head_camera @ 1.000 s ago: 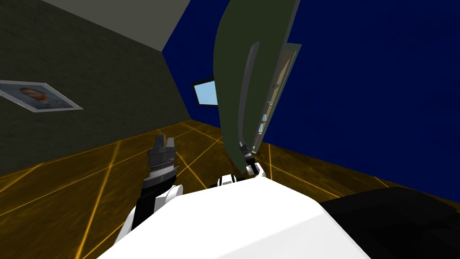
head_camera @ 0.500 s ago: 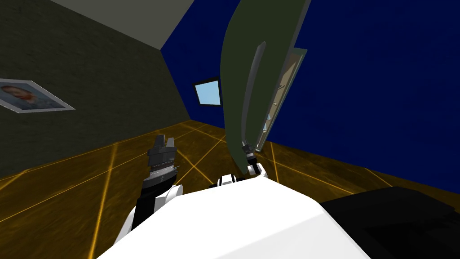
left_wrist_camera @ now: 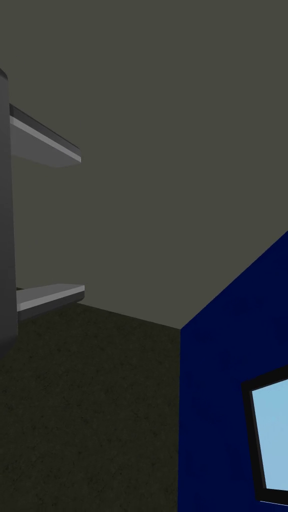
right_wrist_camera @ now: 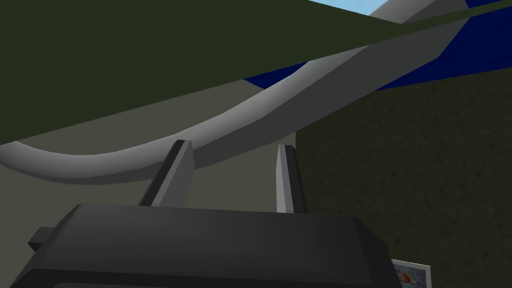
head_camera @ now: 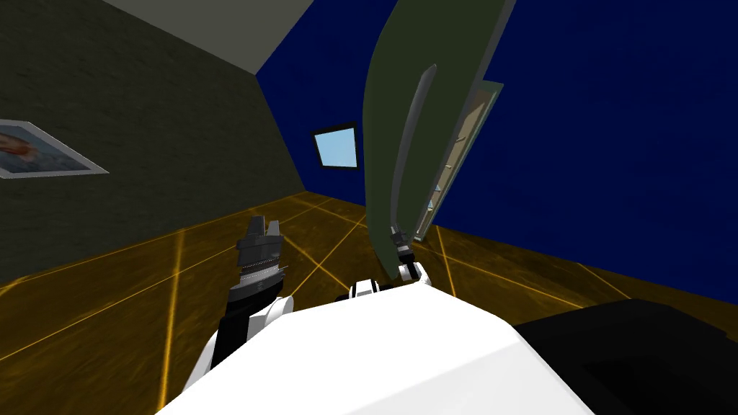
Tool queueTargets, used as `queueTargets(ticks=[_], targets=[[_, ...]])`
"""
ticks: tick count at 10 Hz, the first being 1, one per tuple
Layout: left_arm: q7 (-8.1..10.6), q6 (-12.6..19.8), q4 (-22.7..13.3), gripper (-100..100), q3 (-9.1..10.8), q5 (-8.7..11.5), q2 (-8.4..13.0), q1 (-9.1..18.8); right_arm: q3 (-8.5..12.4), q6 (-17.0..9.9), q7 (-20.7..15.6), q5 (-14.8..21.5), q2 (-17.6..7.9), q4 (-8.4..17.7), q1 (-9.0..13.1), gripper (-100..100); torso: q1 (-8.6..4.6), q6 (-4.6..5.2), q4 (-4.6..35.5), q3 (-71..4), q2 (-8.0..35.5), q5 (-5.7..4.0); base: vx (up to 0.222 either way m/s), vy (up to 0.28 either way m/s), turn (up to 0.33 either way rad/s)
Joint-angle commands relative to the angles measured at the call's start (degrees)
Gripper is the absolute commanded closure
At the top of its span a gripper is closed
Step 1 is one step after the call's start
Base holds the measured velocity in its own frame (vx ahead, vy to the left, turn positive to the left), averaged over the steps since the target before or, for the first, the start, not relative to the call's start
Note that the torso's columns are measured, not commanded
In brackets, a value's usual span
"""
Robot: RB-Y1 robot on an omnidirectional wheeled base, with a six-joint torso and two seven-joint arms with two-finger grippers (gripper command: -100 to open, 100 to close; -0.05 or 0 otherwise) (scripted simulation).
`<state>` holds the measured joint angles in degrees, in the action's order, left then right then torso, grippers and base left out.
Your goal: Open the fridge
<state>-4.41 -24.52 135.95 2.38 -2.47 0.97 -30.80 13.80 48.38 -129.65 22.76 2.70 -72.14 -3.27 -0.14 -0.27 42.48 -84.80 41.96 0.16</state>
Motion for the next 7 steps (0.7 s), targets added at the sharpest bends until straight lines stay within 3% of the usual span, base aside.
queueTargets(ticks=[1,7], targets=[[0.00,0.0,0.0,0,0.00,0.0,0.0,0.0,0.8,-0.2,-0.8,-0.9,0.0,-0.2,-0.1,100,0.06,0.12,-0.1,0.0,-0.1,-0.07,0.062,0.244,-0.101],[0.00,0.0,0.0,0,-0.01,0.0,0.0,0.0,3.1,-0.8,-3.3,-3.4,0.0,-0.9,-0.3,100,0.36,-0.25,-0.1,-0.3,-0.6,0.03,0.051,0.280,-0.071]])
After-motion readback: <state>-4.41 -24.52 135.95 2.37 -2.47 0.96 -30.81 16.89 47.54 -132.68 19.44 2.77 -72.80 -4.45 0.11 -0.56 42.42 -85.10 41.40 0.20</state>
